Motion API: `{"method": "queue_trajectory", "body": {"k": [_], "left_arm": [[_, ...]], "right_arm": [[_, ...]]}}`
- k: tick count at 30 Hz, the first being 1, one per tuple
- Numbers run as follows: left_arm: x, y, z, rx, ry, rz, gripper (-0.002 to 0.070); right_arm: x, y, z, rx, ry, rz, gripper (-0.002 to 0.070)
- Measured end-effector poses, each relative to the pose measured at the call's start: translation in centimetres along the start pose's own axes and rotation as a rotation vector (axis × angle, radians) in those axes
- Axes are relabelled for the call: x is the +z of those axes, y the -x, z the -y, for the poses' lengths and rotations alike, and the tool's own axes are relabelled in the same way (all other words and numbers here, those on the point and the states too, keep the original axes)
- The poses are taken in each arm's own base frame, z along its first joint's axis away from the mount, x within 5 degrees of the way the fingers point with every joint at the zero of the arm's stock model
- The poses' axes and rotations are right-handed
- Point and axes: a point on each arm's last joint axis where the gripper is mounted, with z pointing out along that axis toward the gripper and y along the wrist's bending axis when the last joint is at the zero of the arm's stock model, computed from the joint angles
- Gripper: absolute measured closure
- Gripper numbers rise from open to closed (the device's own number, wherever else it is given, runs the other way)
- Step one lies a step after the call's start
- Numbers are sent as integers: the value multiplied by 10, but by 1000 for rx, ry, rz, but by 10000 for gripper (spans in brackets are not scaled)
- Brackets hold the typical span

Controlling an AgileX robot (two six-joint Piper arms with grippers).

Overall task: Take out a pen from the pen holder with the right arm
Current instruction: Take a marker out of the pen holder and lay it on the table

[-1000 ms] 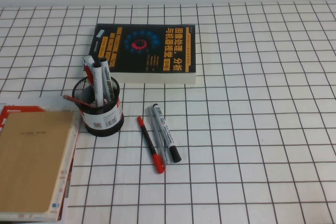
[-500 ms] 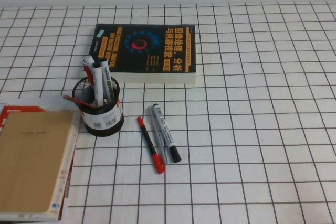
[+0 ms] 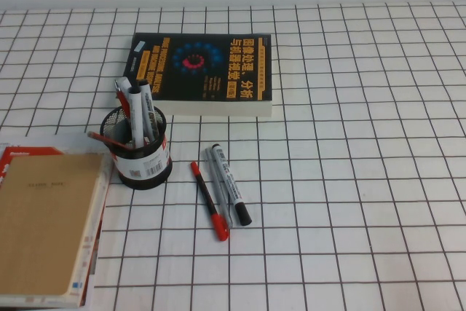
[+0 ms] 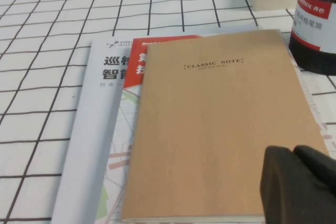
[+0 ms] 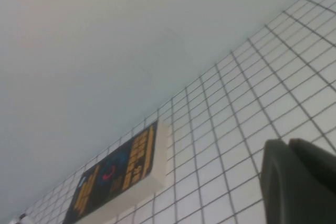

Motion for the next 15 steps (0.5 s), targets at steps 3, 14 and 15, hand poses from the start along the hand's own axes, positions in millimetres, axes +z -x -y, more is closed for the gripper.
{"method": "queue_trajectory", "body": {"k": [3,14,15], "left_arm": [[0,0,0,0,0,0,679],[0,0,0,0,0,0,679],[0,0,0,0,0,0,679]], "right_arm": [[-3,12,-19,-26,42,-39,692],[34,50,-70,-287,-20,-454,692],[39,53,-73,-303,-22,-485,692]]}}
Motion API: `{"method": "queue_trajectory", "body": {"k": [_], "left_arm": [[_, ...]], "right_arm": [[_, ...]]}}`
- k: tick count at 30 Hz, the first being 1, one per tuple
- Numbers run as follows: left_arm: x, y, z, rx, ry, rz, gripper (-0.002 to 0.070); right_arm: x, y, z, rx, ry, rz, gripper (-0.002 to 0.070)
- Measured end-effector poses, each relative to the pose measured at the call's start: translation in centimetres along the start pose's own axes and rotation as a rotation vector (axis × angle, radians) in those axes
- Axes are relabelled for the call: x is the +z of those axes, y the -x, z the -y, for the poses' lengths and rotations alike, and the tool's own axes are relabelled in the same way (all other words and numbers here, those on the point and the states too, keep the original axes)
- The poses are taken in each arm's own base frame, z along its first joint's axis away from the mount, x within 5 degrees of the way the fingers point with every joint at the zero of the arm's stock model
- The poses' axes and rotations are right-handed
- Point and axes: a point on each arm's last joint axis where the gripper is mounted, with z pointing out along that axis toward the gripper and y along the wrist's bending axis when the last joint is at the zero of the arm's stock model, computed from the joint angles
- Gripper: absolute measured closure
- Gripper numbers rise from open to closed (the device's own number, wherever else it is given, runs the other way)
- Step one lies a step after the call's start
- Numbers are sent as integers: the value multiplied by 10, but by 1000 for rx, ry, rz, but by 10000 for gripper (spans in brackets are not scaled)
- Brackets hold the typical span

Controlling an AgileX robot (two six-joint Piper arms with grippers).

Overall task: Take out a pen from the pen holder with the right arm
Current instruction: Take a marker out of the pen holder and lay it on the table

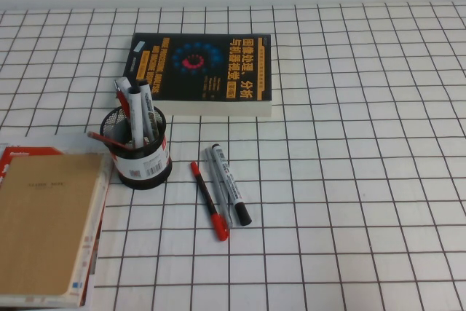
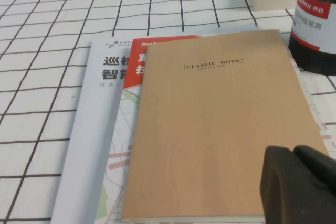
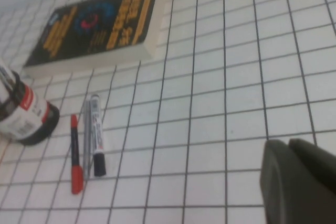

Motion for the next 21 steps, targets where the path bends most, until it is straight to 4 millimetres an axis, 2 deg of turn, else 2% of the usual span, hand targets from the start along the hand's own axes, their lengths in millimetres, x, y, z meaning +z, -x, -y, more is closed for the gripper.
{"method": "queue_trajectory", "body": {"k": [8,14,18,21], "left_arm": [[0,0,0,0,0,0,679],[0,0,0,0,0,0,679],[0,0,0,0,0,0,680],[0,0,0,0,0,0,679]], "right_arm": [[41,21,4,-118,-25,-266,692],[67,27,4,-143,24,-347,692],[87,35,-12,-200,72,-380,692],[104,44,-35,-276,123,-368,692]]}}
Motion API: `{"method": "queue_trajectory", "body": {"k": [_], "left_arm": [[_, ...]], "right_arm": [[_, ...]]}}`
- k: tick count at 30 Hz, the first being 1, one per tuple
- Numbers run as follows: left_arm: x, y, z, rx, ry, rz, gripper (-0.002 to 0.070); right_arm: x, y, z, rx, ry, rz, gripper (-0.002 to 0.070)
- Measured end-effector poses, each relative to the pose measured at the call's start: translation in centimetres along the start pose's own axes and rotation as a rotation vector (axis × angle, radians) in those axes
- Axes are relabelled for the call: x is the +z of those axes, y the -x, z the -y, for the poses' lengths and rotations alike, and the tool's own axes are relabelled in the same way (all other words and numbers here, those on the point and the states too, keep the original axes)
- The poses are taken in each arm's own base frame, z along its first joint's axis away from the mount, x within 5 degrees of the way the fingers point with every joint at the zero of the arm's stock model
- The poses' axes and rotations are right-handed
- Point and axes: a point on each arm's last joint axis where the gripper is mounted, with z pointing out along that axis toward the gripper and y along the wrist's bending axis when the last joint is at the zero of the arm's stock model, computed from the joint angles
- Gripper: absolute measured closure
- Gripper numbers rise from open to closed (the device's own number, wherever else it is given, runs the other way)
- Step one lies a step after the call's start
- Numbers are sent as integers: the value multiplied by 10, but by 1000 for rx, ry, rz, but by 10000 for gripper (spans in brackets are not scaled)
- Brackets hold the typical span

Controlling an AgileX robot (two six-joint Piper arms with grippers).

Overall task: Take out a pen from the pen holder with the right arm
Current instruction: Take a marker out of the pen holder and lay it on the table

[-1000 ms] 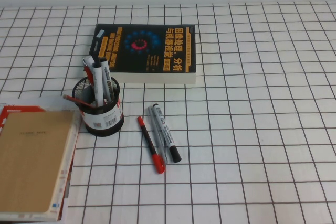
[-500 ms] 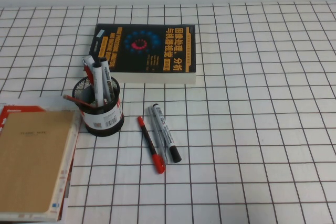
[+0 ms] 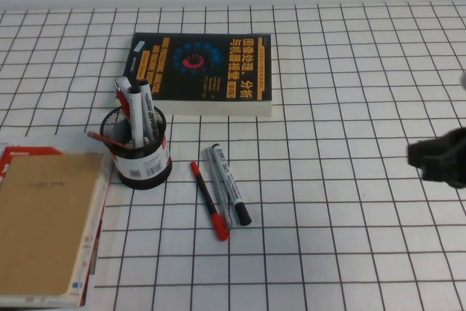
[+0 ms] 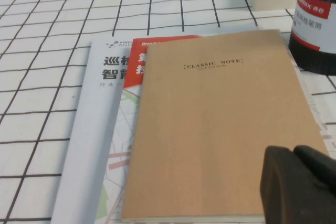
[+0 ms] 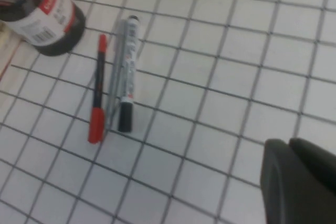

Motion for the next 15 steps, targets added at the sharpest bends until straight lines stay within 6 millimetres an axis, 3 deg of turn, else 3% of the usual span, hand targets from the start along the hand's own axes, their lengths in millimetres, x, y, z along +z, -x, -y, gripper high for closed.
{"method": "queue_trajectory", "body": {"k": [3,9,15], "left_arm": [[0,0,0,0,0,0,679],[0,0,0,0,0,0,679],[0,0,0,0,0,0,679]], "right_arm": [[17,17,-23,-88,48,31,692],[57,28,-75,-231,147,90,692],[89,11,-133,-421,223,202,652]]}}
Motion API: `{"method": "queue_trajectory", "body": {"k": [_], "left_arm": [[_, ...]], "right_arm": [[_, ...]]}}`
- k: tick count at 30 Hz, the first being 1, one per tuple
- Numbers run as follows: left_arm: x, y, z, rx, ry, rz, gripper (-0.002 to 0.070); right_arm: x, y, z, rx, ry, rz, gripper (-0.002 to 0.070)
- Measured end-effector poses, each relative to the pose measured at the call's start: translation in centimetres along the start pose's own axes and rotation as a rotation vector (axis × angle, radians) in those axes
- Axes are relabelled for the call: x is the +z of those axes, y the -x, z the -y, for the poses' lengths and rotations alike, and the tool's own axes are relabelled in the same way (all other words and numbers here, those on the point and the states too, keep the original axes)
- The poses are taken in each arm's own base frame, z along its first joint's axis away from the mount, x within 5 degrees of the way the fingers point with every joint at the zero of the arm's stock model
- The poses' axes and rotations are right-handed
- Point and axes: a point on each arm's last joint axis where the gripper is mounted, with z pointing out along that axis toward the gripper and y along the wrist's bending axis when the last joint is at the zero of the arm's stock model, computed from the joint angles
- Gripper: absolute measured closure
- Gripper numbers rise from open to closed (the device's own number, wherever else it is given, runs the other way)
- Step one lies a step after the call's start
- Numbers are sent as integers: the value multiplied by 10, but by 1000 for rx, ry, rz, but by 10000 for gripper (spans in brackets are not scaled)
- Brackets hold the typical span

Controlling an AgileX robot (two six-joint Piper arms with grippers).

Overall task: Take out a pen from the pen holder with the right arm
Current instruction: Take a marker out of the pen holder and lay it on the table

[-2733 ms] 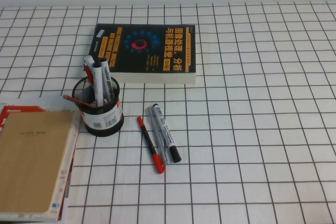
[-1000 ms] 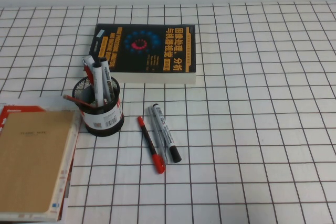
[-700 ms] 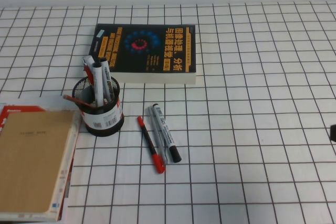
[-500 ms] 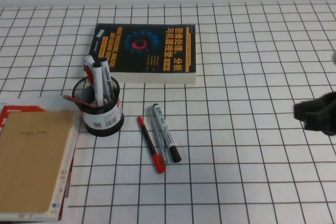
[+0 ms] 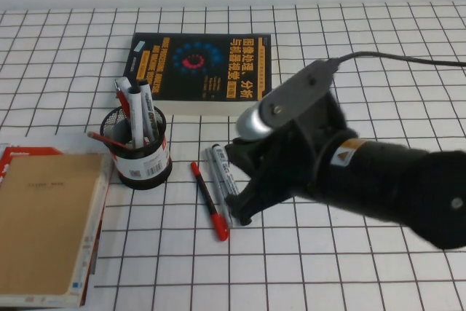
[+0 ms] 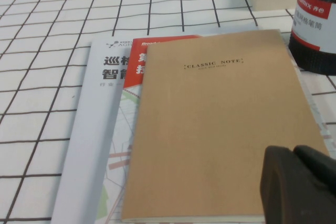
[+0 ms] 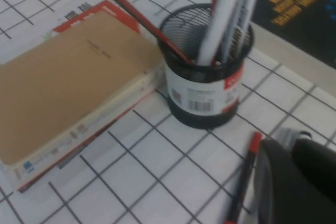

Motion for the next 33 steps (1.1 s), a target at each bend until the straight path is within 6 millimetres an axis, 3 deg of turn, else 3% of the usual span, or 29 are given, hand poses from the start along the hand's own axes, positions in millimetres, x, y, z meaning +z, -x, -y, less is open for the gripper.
{"method": "queue_trajectory", "body": {"k": [11,20,33], "left_arm": [[0,0,0,0,0,0,679],[0,0,0,0,0,0,679],[0,0,0,0,0,0,679]], "right_arm": [[49,-18,-52,-230,-65,211,351],[84,-24,-65,-161,10,472,327],[144,-27,-78,-147,45,494,325]]}}
